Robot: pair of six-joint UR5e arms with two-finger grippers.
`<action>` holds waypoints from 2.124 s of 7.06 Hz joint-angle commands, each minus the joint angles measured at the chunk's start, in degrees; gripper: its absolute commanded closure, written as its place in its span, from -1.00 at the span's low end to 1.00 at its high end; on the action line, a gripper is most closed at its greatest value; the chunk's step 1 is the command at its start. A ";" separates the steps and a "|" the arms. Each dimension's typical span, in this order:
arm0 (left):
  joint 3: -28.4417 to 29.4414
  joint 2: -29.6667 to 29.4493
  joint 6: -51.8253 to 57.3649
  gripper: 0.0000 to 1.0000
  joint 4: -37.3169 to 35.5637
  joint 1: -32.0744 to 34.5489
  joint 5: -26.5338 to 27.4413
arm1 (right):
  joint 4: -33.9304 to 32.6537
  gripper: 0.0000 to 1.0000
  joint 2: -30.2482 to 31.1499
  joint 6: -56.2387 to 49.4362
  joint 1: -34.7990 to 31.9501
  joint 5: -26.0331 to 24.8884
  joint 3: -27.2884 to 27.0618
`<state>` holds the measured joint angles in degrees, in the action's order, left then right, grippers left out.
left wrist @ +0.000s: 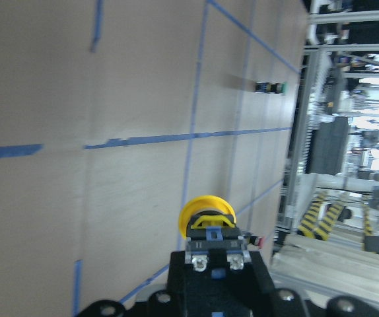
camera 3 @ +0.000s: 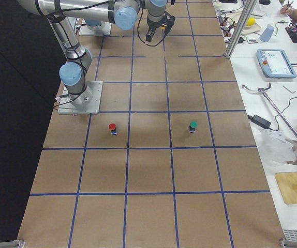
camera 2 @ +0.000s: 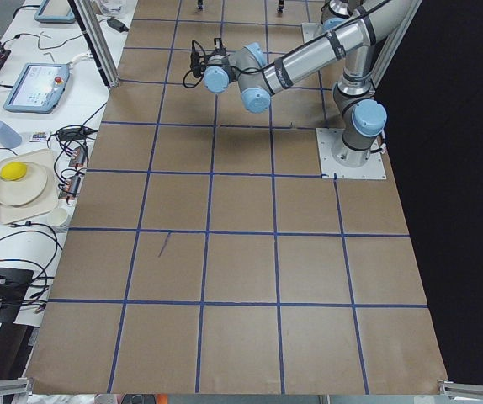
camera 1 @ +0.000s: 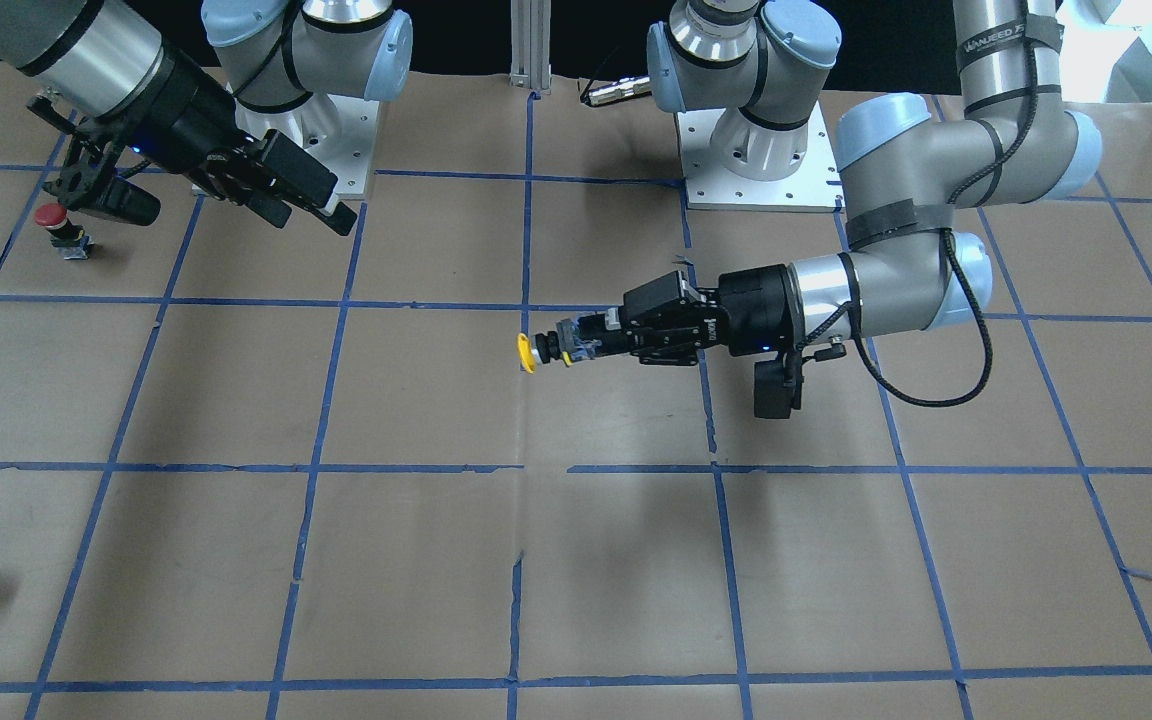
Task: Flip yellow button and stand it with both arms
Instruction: 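Lift the button with the left gripper and carry it toward the right gripper, then close the right gripper on the yellow cap while the left gripper holds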
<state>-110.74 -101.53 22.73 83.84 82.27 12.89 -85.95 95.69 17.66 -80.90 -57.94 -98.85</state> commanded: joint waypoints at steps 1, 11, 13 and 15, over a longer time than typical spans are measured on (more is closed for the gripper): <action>-2.89 -0.42 0.64 0.55 -0.95 5.25 -13.91 | 0.35 -1.00 -0.59 6.58 0.56 6.43 -0.82; -4.93 -0.69 0.74 0.54 -4.30 15.81 -30.55 | 2.36 -0.88 -1.48 14.15 3.02 16.54 -0.47; -4.93 -0.60 0.65 0.54 -4.21 15.81 -30.47 | 4.38 -0.87 -0.25 14.15 3.02 16.63 -0.38; -5.02 -0.34 0.65 0.54 -4.21 15.81 -30.47 | 6.24 -0.78 0.81 14.15 3.02 16.81 -0.29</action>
<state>-115.68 -102.06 23.39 79.63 98.09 -17.58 -80.47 95.95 31.78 -77.87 -41.16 -99.18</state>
